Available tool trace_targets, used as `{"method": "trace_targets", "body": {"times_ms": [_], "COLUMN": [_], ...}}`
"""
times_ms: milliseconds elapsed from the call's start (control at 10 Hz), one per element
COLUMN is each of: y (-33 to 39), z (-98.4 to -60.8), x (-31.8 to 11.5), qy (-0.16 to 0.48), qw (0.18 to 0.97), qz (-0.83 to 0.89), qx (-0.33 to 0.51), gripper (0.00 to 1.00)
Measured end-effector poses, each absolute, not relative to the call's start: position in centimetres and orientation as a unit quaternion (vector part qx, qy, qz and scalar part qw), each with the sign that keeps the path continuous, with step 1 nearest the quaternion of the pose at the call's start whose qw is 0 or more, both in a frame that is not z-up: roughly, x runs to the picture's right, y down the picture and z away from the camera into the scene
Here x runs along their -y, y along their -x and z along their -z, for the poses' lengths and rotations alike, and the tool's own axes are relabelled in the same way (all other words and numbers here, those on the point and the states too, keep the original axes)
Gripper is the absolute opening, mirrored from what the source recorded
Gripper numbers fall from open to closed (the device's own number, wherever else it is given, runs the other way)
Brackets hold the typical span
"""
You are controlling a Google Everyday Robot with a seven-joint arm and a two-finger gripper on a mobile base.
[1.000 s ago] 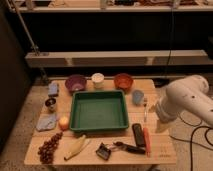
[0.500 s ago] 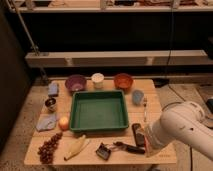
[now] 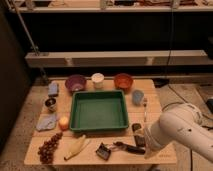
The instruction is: Place brush in table surface
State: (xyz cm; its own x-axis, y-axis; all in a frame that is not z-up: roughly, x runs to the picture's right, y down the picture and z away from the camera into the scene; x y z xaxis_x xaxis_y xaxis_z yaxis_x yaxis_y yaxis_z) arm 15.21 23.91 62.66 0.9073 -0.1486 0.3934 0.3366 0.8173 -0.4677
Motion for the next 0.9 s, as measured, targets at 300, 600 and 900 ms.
{"method": "trace_targets", "body": {"times_ms": [300, 600, 900], "y": [-12.1, -9.9, -9.4], "z": [-64.2, -64.9, -65.0], "x": [-25.1, -26.7, -27.0], "qy": [0.311, 0.356, 0.365], "qw": [0.917, 0.901, 0.899], "qz": [0.112, 0.092, 0.087], "qx": [0.222, 0.23, 0.226], "gripper": [0.65, 0.65, 0.65]}}
